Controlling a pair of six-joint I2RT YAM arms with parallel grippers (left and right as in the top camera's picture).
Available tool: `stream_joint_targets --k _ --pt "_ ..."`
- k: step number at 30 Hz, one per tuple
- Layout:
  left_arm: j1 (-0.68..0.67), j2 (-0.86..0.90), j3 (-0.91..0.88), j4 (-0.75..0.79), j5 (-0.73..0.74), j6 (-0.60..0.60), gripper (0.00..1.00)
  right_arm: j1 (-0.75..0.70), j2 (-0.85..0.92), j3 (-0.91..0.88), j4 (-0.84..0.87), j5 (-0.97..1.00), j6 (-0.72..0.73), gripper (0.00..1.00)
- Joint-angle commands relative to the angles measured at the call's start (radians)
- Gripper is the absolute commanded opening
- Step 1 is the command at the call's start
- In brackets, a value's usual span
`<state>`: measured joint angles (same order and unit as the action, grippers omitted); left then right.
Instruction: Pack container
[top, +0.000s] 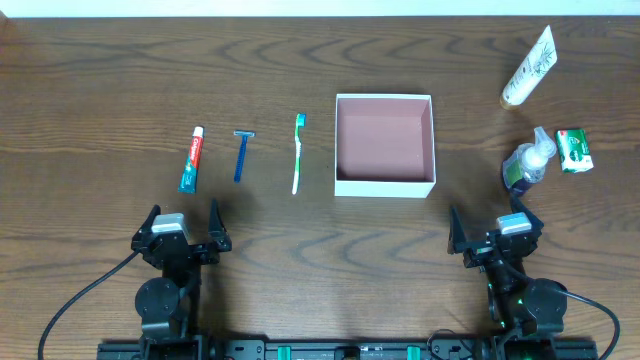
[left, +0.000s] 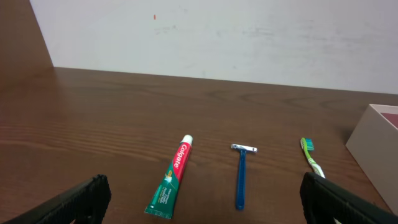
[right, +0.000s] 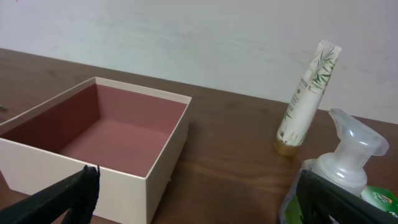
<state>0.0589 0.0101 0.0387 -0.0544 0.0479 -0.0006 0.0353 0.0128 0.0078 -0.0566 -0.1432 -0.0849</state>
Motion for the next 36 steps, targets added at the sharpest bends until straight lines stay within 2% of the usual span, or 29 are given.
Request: stream_joint_targets --k 1,6,9,12,17,20,24,28,30,34,36 --pt "0.003 -0.006 -0.035 -0.011 -0.015 -0.005 0.98 0.007 0.0 -0.002 -0.004 -0.011 -0.006 0.99" --pt "0.003 -0.006 -0.035 -0.011 -0.012 -0.006 0.98 0.007 0.0 -0.002 -0.004 -0.011 -0.006 0.99" --pt "0.003 -0.006 -0.035 0.013 0.031 -0.066 0.98 0.007 0.0 -0.002 -0.004 -0.011 -0.006 0.99" --pt "0.003 -0.006 -0.035 0.05 0.145 -0.119 0.98 0.007 0.0 -0.002 -0.004 -0.011 -0.006 0.99" --pt "0.003 -0.006 -0.03 0.108 0.346 -0.121 0.98 0.007 0.0 -0.002 -0.004 -0.011 -0.006 0.99" --pt "0.003 -0.006 0.009 0.121 0.35 -0.174 0.98 0.007 0.0 -0.002 -0.004 -0.011 -0.006 0.99" --pt "0.003 0.033 0.117 0.12 0.347 -0.165 0.98 0.007 0.0 -0.002 -0.004 -0.011 -0.006 0.99" --pt "0.003 0.203 0.286 0.107 0.358 -0.162 0.98 0.007 0.0 -0.002 -0.004 -0.011 -0.006 0.99" --pt "0.003 0.343 0.407 0.043 0.422 -0.126 0.98 0.007 0.0 -0.002 -0.004 -0.011 -0.006 0.99" --pt "0.003 0.673 0.739 -0.254 0.625 -0.025 0.98 0.007 0.0 -0.002 -0.004 -0.011 -0.006 0.99" --pt "0.003 0.807 0.882 -0.374 0.739 -0.015 0.98 0.007 0.0 -0.002 -0.004 -0.011 -0.006 0.99"
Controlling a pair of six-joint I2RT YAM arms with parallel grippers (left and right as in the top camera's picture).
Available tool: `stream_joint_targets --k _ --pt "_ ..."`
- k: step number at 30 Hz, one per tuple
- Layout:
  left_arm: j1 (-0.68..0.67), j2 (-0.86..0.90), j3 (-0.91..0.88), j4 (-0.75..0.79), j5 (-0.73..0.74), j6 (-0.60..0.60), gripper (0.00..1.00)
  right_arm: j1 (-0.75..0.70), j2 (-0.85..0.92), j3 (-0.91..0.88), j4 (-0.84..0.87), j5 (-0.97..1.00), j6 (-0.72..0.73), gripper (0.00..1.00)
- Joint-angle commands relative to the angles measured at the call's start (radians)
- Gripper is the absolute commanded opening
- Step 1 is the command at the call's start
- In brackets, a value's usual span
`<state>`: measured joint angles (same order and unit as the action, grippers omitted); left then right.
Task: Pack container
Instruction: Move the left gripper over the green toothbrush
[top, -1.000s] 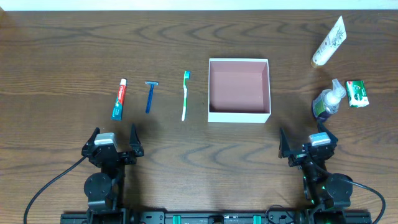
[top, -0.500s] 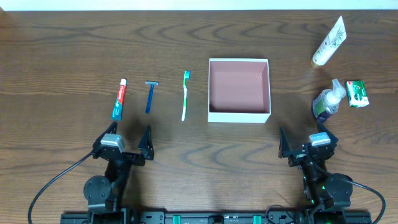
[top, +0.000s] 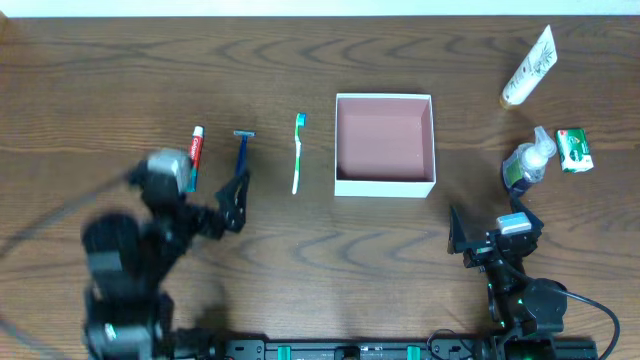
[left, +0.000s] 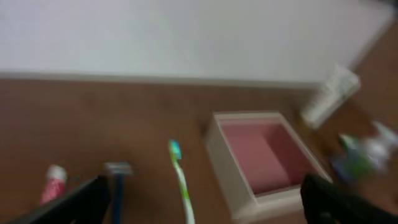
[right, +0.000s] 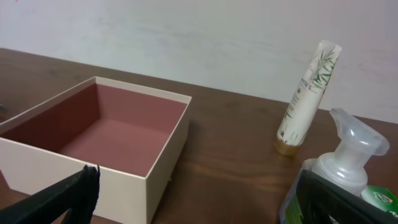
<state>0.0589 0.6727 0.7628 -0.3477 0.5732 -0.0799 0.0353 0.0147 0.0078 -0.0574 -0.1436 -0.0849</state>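
Observation:
A white box with a pink inside (top: 385, 186) stands open at mid-table. Left of it lie a green-and-white toothbrush (top: 297, 152), a blue razor (top: 241, 150) and a red-and-green toothpaste tube (top: 196, 140), whose lower end is hidden under my left arm. My left gripper (top: 190, 200), blurred, hangs open and empty just in front of the razor and toothpaste. Its wrist view shows the toothbrush (left: 180, 177) and the box (left: 249, 186) between its wide-spread fingers. My right gripper (top: 490, 228) rests open and empty near the front edge, in front of a clear pump bottle (top: 527, 163).
A white lotion tube (top: 529, 66) lies at the back right, and it appears upright in the right wrist view (right: 306, 99). A small green packet (top: 574, 150) sits beside the pump bottle (right: 351, 149). Bare brown table (top: 100, 80) lies to the far left.
My left arm has risen from its rest near the front edge and moved forward, now over the lower end of the toothpaste. Its camera has turned right toward the box. The right arm is unchanged.

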Motion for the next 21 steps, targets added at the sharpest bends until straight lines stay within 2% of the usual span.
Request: stream_joint_targets --k 1,4,6,11,15,17,21 --pt "0.003 0.196 0.211 -0.114 0.258 0.064 0.98 0.007 -0.002 -0.002 -0.003 -0.01 -0.006 0.99" --pt "0.003 0.313 0.318 -0.146 0.363 0.064 0.98 0.007 -0.002 -0.002 -0.003 -0.01 -0.006 0.99" --pt "0.0 0.366 0.364 -0.17 0.319 0.077 0.98 0.007 -0.002 -0.002 -0.003 -0.01 -0.006 0.99" --pt "-0.042 0.472 0.513 -0.491 -0.125 0.099 0.98 0.007 -0.002 -0.002 -0.003 -0.01 -0.006 0.99" --pt "-0.137 0.584 0.628 -0.723 -0.333 0.121 0.98 0.007 -0.002 -0.002 -0.003 -0.01 -0.006 0.99" --pt "-0.172 0.621 0.641 -0.759 -0.36 0.121 0.98 0.007 -0.002 -0.002 -0.003 -0.01 -0.006 0.99" --pt "-0.215 0.674 0.64 -0.745 -0.277 0.12 0.98 0.007 -0.002 -0.002 -0.003 -0.01 -0.006 0.99"
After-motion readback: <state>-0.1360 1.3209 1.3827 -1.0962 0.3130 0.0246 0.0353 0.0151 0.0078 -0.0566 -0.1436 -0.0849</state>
